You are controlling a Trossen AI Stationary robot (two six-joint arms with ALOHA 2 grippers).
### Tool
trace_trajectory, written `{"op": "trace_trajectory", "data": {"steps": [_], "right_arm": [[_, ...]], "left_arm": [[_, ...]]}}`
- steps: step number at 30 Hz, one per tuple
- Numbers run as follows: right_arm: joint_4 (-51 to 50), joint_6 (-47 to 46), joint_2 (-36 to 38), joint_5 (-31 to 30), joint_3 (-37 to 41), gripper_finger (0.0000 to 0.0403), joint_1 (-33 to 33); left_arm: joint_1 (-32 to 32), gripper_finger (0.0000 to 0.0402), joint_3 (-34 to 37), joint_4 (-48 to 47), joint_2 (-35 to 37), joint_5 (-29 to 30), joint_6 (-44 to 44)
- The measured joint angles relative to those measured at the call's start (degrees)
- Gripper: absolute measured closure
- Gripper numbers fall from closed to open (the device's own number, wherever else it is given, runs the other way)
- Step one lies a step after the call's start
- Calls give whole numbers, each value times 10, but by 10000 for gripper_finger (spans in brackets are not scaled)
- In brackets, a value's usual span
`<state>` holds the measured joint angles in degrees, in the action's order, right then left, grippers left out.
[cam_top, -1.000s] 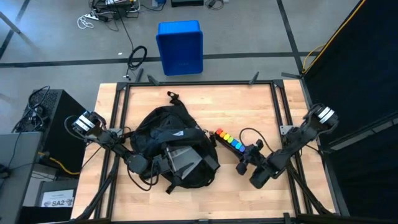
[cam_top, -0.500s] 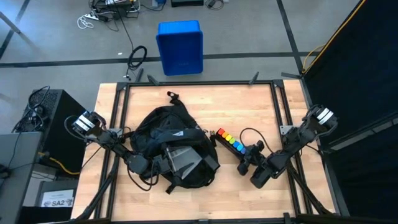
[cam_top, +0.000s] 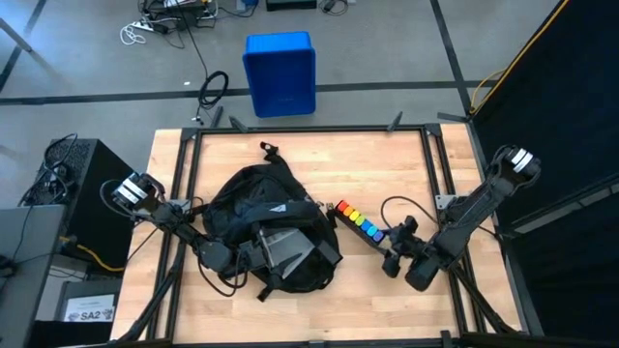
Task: Unpack backpack
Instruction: Remove the black medicine organizer from the black backpack, then remove the lid of the black medicine organizer from the black backpack
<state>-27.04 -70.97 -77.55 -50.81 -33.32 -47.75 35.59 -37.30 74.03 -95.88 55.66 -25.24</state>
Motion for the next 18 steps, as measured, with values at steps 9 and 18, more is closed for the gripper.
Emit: {"op": "trace_trajectory", "data": {"steps": [9,18], "right_arm": [[-55,2,78,-4,0,199,-12],[-209,-48,170,65,-26,217,-13]], "left_arm": [[0,94,0,-6,0,2,2],[0,94,0,-6,0,11,2]]}}
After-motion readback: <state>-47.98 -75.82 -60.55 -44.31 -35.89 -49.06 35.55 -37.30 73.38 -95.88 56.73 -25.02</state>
